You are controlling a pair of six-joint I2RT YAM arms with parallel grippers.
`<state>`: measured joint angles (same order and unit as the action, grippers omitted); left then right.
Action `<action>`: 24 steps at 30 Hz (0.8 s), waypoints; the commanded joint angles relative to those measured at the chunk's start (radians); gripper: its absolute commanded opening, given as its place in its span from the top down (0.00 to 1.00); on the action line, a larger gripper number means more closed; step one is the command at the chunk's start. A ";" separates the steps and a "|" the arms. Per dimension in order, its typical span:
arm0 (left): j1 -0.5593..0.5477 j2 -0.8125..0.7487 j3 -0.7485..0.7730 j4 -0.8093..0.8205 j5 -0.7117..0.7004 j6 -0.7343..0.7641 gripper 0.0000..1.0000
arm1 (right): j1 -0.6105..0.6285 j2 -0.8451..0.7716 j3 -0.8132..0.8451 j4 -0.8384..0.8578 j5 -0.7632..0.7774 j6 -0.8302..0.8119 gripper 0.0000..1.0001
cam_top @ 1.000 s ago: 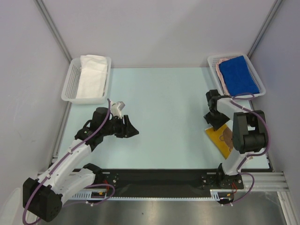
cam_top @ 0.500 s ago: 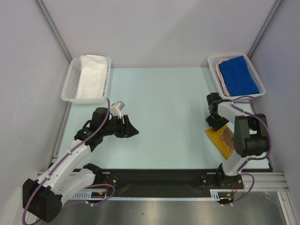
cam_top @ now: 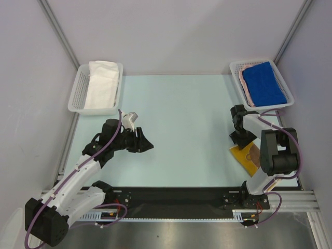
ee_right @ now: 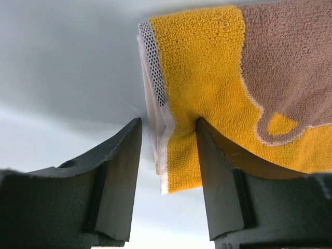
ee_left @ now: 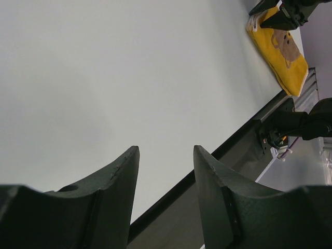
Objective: Fold and stack the towels
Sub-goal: Neatly place the folded towel into the bin
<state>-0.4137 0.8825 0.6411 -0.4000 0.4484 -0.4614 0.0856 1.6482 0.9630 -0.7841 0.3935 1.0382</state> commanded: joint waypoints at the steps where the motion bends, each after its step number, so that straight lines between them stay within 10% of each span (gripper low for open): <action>1: 0.007 -0.017 -0.004 0.023 -0.002 0.010 0.48 | -0.007 0.024 -0.023 -0.023 0.039 0.005 0.54; 9: 0.007 -0.016 -0.004 0.024 -0.001 0.010 0.48 | -0.007 0.025 -0.063 0.000 0.044 -0.004 0.72; 14: 0.007 -0.019 -0.003 0.023 -0.002 0.012 0.48 | -0.021 0.018 -0.078 0.048 0.018 -0.049 1.00; 24: 0.015 -0.019 -0.003 0.021 -0.005 0.012 0.48 | -0.217 -0.148 -0.057 0.123 -0.054 -0.196 1.00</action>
<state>-0.4114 0.8825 0.6411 -0.4004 0.4480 -0.4614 -0.0780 1.5505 0.8841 -0.7021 0.3367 0.9100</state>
